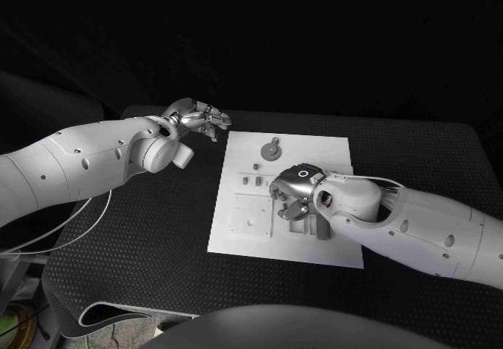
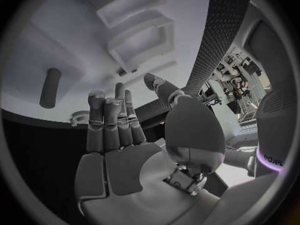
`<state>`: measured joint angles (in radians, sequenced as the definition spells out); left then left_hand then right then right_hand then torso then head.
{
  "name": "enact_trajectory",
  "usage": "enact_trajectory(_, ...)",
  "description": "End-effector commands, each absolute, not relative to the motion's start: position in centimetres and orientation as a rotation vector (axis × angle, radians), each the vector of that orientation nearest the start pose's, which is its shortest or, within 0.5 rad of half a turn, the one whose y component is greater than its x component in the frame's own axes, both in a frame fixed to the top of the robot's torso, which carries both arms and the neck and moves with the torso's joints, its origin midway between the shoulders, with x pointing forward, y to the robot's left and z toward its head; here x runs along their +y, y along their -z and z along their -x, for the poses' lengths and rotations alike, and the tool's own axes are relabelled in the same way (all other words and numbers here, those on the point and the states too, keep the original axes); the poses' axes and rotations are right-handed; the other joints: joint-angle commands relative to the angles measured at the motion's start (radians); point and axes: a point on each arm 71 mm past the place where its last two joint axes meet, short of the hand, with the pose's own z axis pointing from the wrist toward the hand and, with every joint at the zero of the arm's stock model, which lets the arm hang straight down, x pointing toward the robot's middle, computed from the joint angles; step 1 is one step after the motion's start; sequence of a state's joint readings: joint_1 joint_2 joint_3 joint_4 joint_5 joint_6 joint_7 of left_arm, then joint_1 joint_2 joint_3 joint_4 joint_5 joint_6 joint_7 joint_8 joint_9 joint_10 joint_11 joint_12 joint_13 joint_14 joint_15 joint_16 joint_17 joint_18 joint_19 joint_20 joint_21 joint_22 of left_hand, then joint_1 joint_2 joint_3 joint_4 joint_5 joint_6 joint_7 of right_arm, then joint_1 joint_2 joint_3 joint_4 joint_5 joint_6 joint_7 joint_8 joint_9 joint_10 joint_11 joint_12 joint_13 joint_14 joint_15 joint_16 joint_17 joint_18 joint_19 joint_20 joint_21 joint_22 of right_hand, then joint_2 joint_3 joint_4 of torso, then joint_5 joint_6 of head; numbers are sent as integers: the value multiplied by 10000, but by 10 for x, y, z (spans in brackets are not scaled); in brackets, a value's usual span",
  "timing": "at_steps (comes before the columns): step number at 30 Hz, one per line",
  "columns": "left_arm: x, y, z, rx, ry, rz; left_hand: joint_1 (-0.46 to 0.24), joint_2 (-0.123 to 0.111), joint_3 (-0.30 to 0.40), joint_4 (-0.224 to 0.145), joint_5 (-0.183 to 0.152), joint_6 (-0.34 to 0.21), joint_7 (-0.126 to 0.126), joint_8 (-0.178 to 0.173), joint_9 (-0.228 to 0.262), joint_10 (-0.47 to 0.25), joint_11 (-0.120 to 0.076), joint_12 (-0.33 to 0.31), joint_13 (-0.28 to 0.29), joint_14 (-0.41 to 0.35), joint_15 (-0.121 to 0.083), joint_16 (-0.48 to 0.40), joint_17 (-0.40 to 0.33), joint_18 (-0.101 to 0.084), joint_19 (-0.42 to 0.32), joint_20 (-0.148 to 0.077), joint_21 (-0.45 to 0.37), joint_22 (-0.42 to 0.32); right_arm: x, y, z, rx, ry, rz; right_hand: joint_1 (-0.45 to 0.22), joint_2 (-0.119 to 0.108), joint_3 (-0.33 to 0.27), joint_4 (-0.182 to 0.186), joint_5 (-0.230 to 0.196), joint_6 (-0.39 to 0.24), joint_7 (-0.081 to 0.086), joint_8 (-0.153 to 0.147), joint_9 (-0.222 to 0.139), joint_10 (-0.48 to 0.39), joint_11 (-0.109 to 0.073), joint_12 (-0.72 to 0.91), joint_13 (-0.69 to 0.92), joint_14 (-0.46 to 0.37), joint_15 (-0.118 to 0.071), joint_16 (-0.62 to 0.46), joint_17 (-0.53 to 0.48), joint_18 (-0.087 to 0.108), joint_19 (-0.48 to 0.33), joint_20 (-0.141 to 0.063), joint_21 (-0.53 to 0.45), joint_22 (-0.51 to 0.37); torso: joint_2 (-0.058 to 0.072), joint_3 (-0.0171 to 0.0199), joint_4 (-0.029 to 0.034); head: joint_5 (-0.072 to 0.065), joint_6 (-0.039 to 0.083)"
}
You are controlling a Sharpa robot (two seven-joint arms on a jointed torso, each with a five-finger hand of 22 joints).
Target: Assemble the parts on the task board
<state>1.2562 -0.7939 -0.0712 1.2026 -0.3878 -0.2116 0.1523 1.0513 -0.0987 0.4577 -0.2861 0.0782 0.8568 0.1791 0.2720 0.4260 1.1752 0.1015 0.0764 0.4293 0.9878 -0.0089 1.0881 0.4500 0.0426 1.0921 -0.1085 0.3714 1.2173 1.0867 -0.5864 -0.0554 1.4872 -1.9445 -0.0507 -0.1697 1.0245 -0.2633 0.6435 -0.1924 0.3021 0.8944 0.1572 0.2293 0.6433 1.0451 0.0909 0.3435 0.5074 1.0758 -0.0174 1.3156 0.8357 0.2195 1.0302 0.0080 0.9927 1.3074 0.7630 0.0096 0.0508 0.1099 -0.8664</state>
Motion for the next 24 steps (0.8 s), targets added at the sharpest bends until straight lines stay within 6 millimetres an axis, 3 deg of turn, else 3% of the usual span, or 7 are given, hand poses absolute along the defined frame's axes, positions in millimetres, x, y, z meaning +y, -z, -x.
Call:
enact_trajectory(1, 278, 188, -545, 16471, 11119, 8429, -31, 28, -52, -2, 9, 6, 75, 1, -14, -70, -30, -37, 16, 58, -2, -21, 10, 265, 56, 5, -41, 12, -79, 255, -444, 17737, -4724, 8164, 162, 13, 14, -95, -5, 58, 16, 26, -10, 2, 0, -69, -15, -95, -8, 4, -16, 423, -66, 18, -55, 142, 1, 5, -9, 3, -24)
enact_trajectory(6, 278, 188, -545, 16481, 11113, 8433, -27, 31, -50, -3, 10, 3, 75, 0, -15, -70, -30, -37, 17, 60, -3, -21, 11, 266, 58, 4, -42, 13, -80, 258, -443, 17818, -4678, 8243, 279, 48, 26, -235, -4, 1, -1, 17, -26, -122, 32, -171, -74, -157, 22, 3, -40, 423, -121, 48, -81, 148, 3, 4, -21, -12, -28)
enact_trajectory(16, 277, 188, -545, 16505, 11106, 8442, -16, 35, -47, -6, 12, -21, 83, -10, -20, -72, -31, -37, 21, 66, -4, -21, 14, 269, 65, 3, -44, 16, -81, 259, -443, 17814, -4694, 8282, 616, 154, 142, -554, -1, -348, -51, -78, -89, -884, 268, -832, -638, -324, 253, 63, -95, 423, -239, 152, -132, 159, 0, 10, -11, -31, -32)
enact_trajectory(24, 277, 188, -545, 16509, 11101, 8446, -13, 37, -45, -5, 12, -28, 86, -12, -22, -73, -31, -37, 24, 68, -4, -21, 16, 270, 69, 3, -45, 18, -82, 260, -444, 17782, -4615, 8276, 804, 350, 208, -647, -2, -371, -64, -38, -76, -837, 280, -856, -787, -338, 263, 114, -113, 423, -239, 160, -117, 168, 2, 4, -3, -40, -26)
